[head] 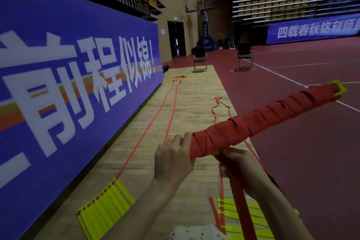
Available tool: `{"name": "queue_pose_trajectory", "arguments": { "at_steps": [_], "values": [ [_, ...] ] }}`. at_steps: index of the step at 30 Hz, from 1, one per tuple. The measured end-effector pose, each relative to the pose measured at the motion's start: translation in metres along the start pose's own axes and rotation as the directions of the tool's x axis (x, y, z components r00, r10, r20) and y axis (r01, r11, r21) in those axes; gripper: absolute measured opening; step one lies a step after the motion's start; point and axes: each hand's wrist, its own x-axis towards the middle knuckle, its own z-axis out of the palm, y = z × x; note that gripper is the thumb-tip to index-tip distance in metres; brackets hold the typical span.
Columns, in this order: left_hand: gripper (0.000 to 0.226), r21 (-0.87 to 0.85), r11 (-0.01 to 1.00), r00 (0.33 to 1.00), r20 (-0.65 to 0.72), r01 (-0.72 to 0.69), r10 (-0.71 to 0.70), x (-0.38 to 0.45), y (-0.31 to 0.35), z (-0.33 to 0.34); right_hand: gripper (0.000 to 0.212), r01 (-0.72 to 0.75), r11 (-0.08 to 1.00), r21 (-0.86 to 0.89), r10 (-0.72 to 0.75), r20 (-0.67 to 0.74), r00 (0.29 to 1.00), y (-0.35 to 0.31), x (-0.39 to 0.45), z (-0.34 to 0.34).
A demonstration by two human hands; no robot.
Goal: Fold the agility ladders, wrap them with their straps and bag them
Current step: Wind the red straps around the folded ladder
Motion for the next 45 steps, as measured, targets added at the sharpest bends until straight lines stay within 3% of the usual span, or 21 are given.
{"name": "queue_pose_trajectory", "arguments": {
  "at_steps": [2,6,8,10,11,13,15,16,18,20,26,30,33,37,41,45],
  "values": [
    [0.062,0.059,0.997,0.996,-0.073,-0.041,0.045,-0.009,0.001,0.006,0.020,-0.040,0.994,0.107,0.042,-0.014,0.999,0.000,-0.004,0.004],
    [0.063,0.116,0.986,0.980,-0.142,-0.124,0.140,-0.017,0.003,0.006,0.031,0.062,0.998,0.018,-0.060,-0.095,0.994,0.010,-0.004,0.011],
    [0.067,0.025,0.995,0.994,-0.043,-0.101,0.102,-0.015,0.005,-0.001,0.027,0.114,0.993,-0.030,-0.117,-0.116,0.986,0.020,-0.003,0.007],
    [0.070,-0.050,0.998,0.981,0.192,-0.029,0.039,-0.007,0.004,-0.014,0.024,0.141,0.984,-0.108,-0.153,-0.111,0.982,0.026,-0.005,0.001],
    [0.071,-0.097,0.995,0.925,0.380,0.024,0.015,0.002,-0.001,-0.019,0.020,0.160,0.975,-0.154,-0.177,-0.105,0.979,0.027,-0.006,-0.002],
    [0.067,-0.221,0.963,0.719,0.694,0.156,0.042,0.026,-0.015,-0.025,0.014,0.234,0.919,-0.319,-0.264,-0.056,0.963,0.026,-0.007,-0.003],
    [0.052,-0.350,0.862,0.543,0.833,0.367,0.107,0.048,-0.026,-0.026,0.023,0.314,0.828,-0.464,-0.341,0.026,0.940,0.020,-0.006,-0.001],
    [0.044,-0.390,0.813,0.529,0.840,0.433,0.121,0.051,-0.027,-0.023,0.023,0.341,0.792,-0.506,-0.363,0.058,0.930,0.016,-0.004,0.000],
    [0.049,-0.385,0.826,0.634,0.772,0.412,0.044,0.045,-0.022,-0.016,0.013,0.361,0.745,-0.561,-0.378,0.091,0.921,0.007,-0.002,-0.002],
    [0.059,-0.368,0.828,0.710,0.702,0.423,-0.051,0.033,-0.016,-0.010,0.014,0.364,0.763,-0.534,-0.352,0.129,0.927,0.003,-0.003,-0.006],
    [0.053,-0.369,0.751,0.736,0.639,0.547,-0.223,0.022,-0.016,-0.008,0.024,0.098,0.969,-0.225,-0.095,0.026,0.995,0.008,-0.006,-0.012],
    [0.048,-0.226,0.878,0.824,0.499,0.423,-0.268,0.021,-0.006,-0.017,0.016,0.030,0.994,0.106,-0.038,0.075,0.996,0.005,0.001,0.002],
    [0.051,-0.143,0.933,0.887,0.386,0.329,-0.253,0.019,-0.002,-0.020,0.014,-0.104,0.956,0.273,0.090,0.061,0.994,0.007,0.002,0.012],
    [0.044,-0.080,0.966,0.946,0.237,0.247,-0.222,0.011,0.001,-0.013,0.017,-0.169,0.971,0.167,0.174,-0.014,0.985,0.006,0.000,0.014],
    [0.045,-0.012,0.990,0.979,0.147,0.144,-0.141,0.010,-0.001,-0.007,0.027,-0.068,0.994,-0.088,0.056,-0.139,0.989,0.008,-0.001,0.017],
    [0.050,-0.160,0.915,0.905,0.282,0.371,-0.318,0.014,0.000,-0.017,0.029,-0.028,0.994,-0.108,0.017,-0.105,0.994,0.015,-0.010,0.013]
  ]
}}
